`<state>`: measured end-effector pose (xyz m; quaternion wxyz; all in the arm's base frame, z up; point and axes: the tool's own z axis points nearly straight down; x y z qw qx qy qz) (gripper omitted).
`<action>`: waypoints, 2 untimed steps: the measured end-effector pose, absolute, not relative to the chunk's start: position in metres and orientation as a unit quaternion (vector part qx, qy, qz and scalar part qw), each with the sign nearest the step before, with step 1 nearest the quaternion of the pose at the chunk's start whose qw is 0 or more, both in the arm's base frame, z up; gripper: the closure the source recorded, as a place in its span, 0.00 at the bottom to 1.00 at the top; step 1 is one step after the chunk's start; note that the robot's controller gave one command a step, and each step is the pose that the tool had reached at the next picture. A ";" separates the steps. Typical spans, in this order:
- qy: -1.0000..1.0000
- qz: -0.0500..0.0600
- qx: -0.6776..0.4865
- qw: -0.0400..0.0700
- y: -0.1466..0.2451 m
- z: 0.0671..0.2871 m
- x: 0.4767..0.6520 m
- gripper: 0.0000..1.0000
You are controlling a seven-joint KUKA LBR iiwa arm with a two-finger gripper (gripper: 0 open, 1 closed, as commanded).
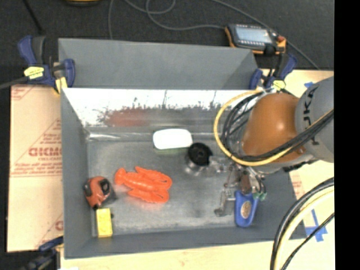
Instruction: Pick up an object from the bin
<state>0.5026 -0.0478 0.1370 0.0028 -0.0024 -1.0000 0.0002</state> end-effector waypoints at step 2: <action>-1.000 0.000 0.023 0.000 -0.105 0.183 0.491 0.00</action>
Offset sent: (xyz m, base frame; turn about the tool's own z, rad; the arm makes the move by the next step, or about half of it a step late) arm -0.0200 -0.0900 0.0679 -0.0647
